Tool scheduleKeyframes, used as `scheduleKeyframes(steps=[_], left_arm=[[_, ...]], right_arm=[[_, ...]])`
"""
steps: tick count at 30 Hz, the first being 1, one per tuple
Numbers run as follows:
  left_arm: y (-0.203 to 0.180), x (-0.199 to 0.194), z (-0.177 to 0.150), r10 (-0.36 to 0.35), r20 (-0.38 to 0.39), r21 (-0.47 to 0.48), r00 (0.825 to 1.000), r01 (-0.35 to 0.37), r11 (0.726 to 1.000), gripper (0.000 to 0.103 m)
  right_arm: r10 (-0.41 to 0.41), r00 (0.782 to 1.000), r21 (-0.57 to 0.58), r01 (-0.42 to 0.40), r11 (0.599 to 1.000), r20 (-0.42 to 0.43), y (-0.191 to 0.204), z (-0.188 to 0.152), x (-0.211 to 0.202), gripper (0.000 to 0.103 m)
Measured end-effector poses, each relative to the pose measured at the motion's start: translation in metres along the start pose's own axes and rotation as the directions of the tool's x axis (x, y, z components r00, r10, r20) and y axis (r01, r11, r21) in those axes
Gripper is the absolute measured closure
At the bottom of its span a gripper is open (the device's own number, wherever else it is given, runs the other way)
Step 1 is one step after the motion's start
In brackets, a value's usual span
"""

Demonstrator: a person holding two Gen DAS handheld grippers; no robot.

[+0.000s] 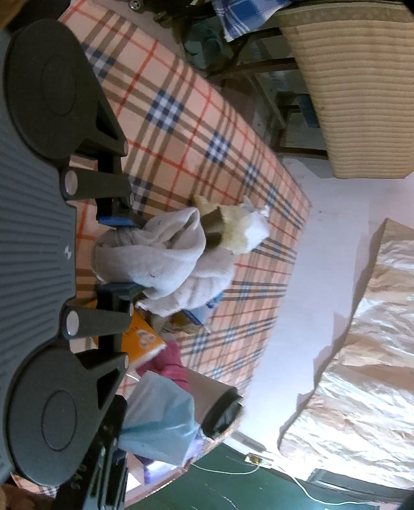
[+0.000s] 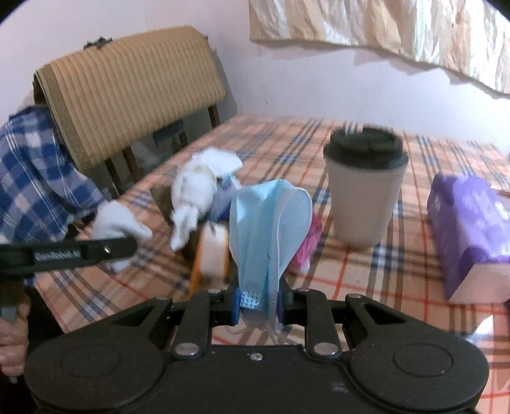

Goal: Organize soft objects
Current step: 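Grasp the white rolled sock with the left tool while the right tool grasps the blue face mask, then carry the sock and the mask over to the pink-rimmed tray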

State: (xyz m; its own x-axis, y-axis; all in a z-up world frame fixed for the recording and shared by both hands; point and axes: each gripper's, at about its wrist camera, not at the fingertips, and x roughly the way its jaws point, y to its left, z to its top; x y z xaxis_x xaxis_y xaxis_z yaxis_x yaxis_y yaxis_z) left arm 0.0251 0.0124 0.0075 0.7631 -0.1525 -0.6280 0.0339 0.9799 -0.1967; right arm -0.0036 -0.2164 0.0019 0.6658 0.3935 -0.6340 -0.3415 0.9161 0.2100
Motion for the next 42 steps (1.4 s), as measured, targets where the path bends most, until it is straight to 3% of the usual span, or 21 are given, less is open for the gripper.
scheduleKeyframes(steps=[9, 20, 31, 42], left_arm=[[-0.010, -0.008, 0.035, 0.001, 0.049, 0.015, 0.999, -0.002, 1.000, 0.069], [-0.029, 0.004, 0.081, 0.003, 0.057, 0.038, 0.998, -0.005, 0.999, 0.069], [-0.047, 0.008, 0.095, 0.032, 0.044, 0.076, 0.999, -0.035, 0.996, 0.069], [-0.076, 0.023, 0.098, -0.001, 0.014, 0.119, 1.000, 0.000, 0.993, 0.069]], right_arm=[[0.023, 0.998, -0.011, -0.023, 1.000, 0.056, 0.017, 0.039, -0.014, 0.077], [-0.016, 0.996, 0.020, 0.014, 1.000, 0.090, 0.011, 0.086, -0.023, 0.077], [-0.071, 0.990, 0.056, 0.064, 0.996, 0.124, -0.013, 0.106, -0.034, 0.077], [-0.107, 0.987, 0.106, 0.095, 0.990, 0.118, -0.045, 0.108, -0.036, 0.077]])
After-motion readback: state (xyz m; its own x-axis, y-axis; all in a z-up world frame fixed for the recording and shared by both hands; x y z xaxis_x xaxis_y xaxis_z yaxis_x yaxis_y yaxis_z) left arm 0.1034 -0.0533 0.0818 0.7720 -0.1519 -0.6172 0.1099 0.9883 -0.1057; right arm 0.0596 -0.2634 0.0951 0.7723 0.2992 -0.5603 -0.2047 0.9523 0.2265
